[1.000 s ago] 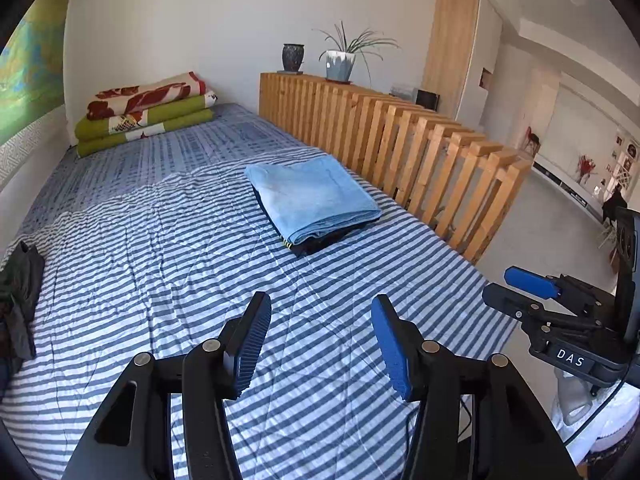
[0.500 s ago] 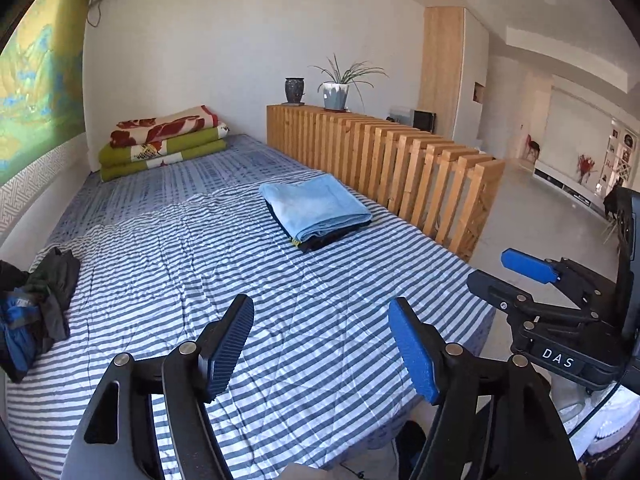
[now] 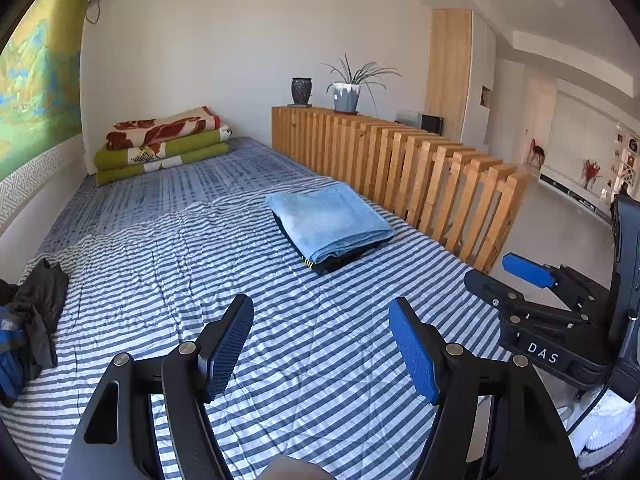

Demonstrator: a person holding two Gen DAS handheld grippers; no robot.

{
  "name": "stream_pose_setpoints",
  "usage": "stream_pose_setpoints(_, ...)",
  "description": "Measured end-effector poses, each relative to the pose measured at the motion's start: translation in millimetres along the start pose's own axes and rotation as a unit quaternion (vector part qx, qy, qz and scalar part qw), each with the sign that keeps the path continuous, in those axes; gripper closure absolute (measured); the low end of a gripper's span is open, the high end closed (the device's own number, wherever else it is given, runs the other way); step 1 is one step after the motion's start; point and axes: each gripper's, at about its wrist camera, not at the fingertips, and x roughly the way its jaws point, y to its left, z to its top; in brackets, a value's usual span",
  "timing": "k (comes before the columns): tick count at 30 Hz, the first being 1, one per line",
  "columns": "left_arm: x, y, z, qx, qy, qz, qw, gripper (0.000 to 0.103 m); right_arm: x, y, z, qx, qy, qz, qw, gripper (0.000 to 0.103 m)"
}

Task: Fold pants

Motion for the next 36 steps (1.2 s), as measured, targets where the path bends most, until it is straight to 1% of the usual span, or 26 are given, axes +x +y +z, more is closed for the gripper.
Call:
stream_pose_setpoints(4, 34.7, 14.4, 0.7, -0.026, 0.007, 0.006, 0.9996, 0.029, 27.3, -7.3, -7.1, 0.007, 0.005, -0.019, 1.000, 0.043)
stream_pose_setpoints(8, 64.1, 14.9, -7.2, -0.021, 0.020, 0.021, 0.9994, 0.029, 47.6, -12.4, -8.7, 0.025, 0.025, -0.005, 0.999, 0.043)
stream_pose_setpoints(11, 83.6, 14.2, -13.9, -0.027, 0.036, 0.016, 0.9988, 0.029, 52.4, -5.4, -9.8, 0.015, 0.033, 0.001, 0.999, 0.043)
stream_pose_setpoints(12, 88.3, 14.2, -16.5, -0.029, 0.038, 0.014, 0.9987, 0.029, 52.5, -3.5, -10.9, 0.009, 0.033, -0.001, 0.999, 0.043)
stream_pose_setpoints(15, 99.9, 12.3, -21.3, -0.030, 0.046, 0.011, 0.9984, 0.029, 56.2, -6.1, -17.0, -0.001, 0.035, -0.029, 0.999, 0.043)
stream_pose_setpoints(19, 107.0, 8.0, -22.2, -0.029, 0.047, 0.004, 0.9985, 0.029, 67.7, -23.6, -26.0, 0.014, 0.059, -0.057, 0.997, 0.043)
stream_pose_setpoints(22, 105.4, 3.4, -20.5, -0.026, 0.041, 0.002, 0.9988, 0.029, 69.7, -34.5, -27.8, 0.026, 0.066, -0.065, 0.995, 0.043)
stream_pose_setpoints(25, 104.2, 1.3, -20.7, -0.026, 0.038, 0.000, 0.9989, 0.029, 68.6, -38.5, -27.0, 0.035, 0.068, -0.060, 0.995, 0.043)
stream_pose_setpoints(29, 102.2, 3.9, -24.0, -0.027, 0.040, 0.009, 0.9988, 0.029, 68.0, -33.1, -24.8, 0.029, 0.065, -0.058, 0.996, 0.043)
stream_pose_setpoints(33, 101.4, 13.9, -28.1, -0.041, 0.042, 0.015, 0.9982, 0.029, 66.7, -26.8, -22.9, 0.024, 0.059, -0.049, 0.997, 0.043)
stream_pose_setpoints(36, 98.3, 18.9, -29.9, -0.050, 0.043, 0.014, 0.9977, 0.029, 66.1, -23.3, -22.4, 0.022, 0.057, -0.050, 0.997, 0.043)
